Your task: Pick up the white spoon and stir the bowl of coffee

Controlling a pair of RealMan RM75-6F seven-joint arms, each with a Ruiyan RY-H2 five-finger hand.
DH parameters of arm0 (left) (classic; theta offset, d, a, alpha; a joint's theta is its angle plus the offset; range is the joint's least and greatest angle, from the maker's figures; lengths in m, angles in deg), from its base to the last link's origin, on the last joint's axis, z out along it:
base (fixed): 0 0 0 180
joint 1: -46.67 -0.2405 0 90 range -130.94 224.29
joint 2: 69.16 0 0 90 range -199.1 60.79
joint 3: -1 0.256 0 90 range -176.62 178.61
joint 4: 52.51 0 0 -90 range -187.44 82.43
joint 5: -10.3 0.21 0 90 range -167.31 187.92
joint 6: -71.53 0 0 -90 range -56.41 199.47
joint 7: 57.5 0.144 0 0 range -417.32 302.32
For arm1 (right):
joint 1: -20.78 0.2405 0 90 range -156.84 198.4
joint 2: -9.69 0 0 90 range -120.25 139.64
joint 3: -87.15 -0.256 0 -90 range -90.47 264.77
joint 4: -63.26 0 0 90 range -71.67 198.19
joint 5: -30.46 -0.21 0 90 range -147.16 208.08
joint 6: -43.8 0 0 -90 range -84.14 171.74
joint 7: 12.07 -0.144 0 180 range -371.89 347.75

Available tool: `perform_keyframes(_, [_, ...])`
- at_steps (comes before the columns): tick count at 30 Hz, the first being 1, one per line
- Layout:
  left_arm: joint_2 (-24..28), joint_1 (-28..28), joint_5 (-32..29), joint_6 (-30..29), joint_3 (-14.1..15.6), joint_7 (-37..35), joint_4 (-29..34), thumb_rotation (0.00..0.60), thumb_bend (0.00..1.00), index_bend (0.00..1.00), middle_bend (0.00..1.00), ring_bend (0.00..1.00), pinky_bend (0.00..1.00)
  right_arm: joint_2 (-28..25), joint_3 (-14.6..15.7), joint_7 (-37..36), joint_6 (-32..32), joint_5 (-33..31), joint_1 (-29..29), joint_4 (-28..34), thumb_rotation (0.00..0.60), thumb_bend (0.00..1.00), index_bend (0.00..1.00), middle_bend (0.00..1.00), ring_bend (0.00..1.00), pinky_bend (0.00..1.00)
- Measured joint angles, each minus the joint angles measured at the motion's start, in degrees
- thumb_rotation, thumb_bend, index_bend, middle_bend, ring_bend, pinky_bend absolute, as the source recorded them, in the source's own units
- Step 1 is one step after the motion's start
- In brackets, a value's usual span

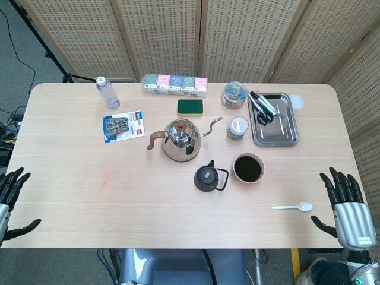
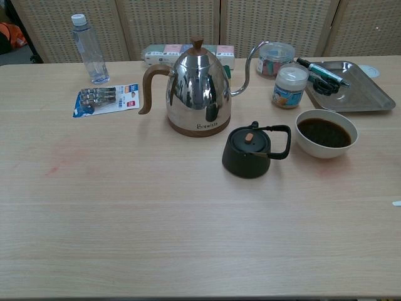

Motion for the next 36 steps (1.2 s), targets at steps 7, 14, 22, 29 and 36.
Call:
perform_keyframes(7, [0.0, -0.1, 0.2, -0.3, 0.1, -0.2, 0.0, 0.6, 0.0, 0.0, 0.0, 0.0, 0.0, 0.0, 0.2, -0.8, -0.2, 0.2, 0.0, -0.1, 0.6, 0.0, 0.01, 0.0, 0.0, 0.0])
perform_keyframes(14, [0.3, -0.4, 0.1, -1.1, -0.1, -1.3, -0.2, 0.6, 0.0, 0.0, 0.0, 0.0, 0.0, 1.2, 0.8, -3.6, -3.6, -0.3, 1.1, -0.8, 0.6, 0.02, 0.22, 0.0, 0.0, 0.0])
perform_keyframes(22, [0.6, -0.2, -0.2, -0.9, -0.3, -2.3, -0.4, 0.6, 0.0, 0.0, 0.0, 0.0, 0.0, 6.7, 0.5, -4.0, -9.6, -3.8, 4.0, -6.1, 0.6, 0.13, 0.38, 0.0, 0.0, 0.0])
perform_keyframes(29, [0.5, 0.5, -1.0, 1.0, -0.4, -1.0, 0.1, 0.6, 0.0, 0.0, 0.0, 0.0, 0.0, 11.0, -0.1, -3.7, -14.2, -6.4, 6.4, -11.0, 0.6, 0.33, 0.39, 0.0, 0.0, 0.0])
perform_keyframes(36, [0.6, 0.2, -0.4, 0.2, -0.2, -1.5, 0.2, 0.6, 0.0, 0.0, 0.0, 0.0, 0.0, 14.8, 0.2, -2.2, -19.3, -9.9, 8.2, -14.4, 0.6, 0.34, 0.39, 0.0, 0.0, 0.0])
